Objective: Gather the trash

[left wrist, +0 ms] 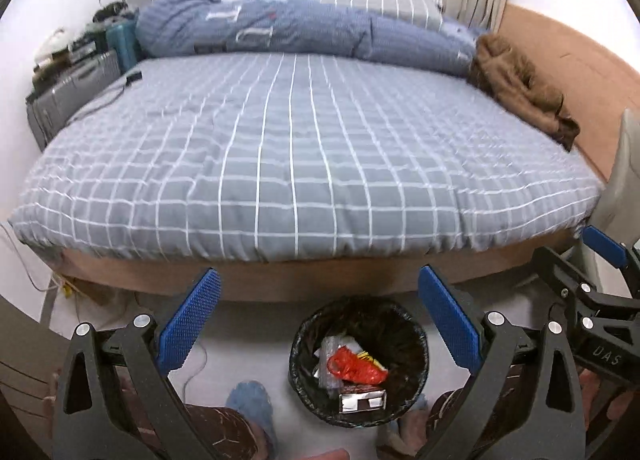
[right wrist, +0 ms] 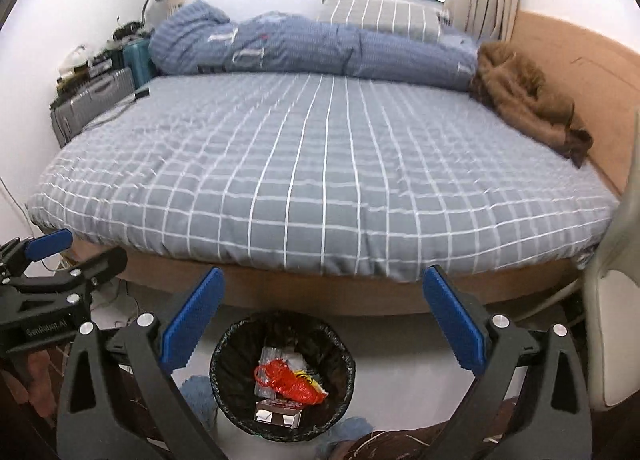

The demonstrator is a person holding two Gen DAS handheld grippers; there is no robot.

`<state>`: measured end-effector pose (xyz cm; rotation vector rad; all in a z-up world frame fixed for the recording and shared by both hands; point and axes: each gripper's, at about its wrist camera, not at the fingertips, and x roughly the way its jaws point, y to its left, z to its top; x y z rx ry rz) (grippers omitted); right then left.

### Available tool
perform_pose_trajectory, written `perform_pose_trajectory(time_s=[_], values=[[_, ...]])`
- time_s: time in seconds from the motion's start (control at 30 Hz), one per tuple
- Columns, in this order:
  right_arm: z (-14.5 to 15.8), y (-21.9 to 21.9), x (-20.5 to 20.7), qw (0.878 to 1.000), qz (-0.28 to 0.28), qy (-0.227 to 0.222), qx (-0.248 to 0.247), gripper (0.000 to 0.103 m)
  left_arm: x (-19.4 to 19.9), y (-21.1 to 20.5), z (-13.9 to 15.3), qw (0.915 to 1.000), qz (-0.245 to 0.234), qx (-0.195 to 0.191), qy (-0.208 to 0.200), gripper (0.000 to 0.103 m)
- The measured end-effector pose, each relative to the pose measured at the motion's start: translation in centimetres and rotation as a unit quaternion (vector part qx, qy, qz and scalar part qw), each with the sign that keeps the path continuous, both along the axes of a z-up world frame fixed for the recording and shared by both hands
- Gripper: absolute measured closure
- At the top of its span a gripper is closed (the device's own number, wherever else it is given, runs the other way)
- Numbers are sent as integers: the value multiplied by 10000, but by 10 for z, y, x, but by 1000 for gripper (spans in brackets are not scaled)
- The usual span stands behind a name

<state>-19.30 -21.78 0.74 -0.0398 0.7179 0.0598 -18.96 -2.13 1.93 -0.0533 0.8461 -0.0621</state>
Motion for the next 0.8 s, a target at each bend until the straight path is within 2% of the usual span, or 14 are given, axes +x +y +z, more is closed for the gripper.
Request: perform_pose_trajectory(time_s=[0.17,0.3,0.8], values=[[25,-5,-25,9998,-35,-169,83,7,-26,-1,26,9998,-22,42,-169,6],[30,-7,-43,9996,-37,-253,126,7,-38,-3,32,9997,-61,92,-195,6],[12,-11,-42,9998,-115,-79,174,7,-38,0,14,9999,86,118,-61,6]])
